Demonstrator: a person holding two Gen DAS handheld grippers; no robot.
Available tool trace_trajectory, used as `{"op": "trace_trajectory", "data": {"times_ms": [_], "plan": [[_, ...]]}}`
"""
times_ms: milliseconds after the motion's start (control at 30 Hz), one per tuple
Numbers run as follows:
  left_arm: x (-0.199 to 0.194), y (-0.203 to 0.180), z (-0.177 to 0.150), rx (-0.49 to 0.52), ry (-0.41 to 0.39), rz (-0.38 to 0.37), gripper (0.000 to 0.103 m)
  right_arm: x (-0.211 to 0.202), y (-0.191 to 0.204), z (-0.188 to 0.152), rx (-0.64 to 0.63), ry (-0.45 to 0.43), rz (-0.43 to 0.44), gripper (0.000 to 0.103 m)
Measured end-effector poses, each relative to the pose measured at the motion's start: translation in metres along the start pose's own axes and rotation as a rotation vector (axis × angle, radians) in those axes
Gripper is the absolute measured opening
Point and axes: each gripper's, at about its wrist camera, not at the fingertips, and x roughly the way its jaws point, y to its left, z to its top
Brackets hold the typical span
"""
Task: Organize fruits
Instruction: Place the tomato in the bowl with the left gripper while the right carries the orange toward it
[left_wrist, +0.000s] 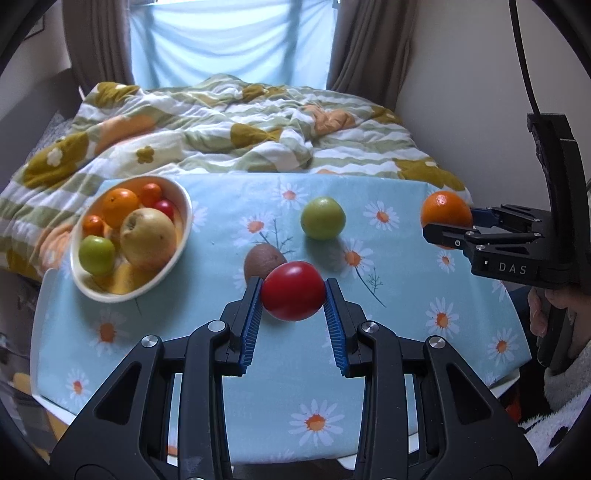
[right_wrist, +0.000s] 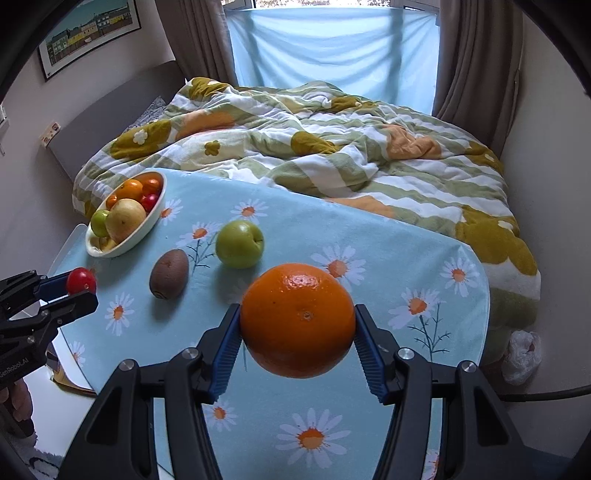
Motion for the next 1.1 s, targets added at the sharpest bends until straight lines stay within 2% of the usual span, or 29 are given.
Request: {"op": "trace_trajectory", "data": {"times_ms": [567, 833, 1100], "plan": [[-0.010, 0.137, 0.036, -0.011, -0.016, 0.003, 0.040, 0.026, 0.115, 0.054, 0.012, -0.005, 0.040, 0.055], [0.012, 0.200, 0.051, 0.003, 0.005, -0.003, 0.040, 0.052, 0.156, 0.080, 0.035, -0.007, 0.036, 0.055], [0.047, 0.240, 0.061, 0.042, 0.048, -0.035, 0.040, 0.081, 0.181, 0.094, 0.080, 0.006, 0.025, 0.055]]}}
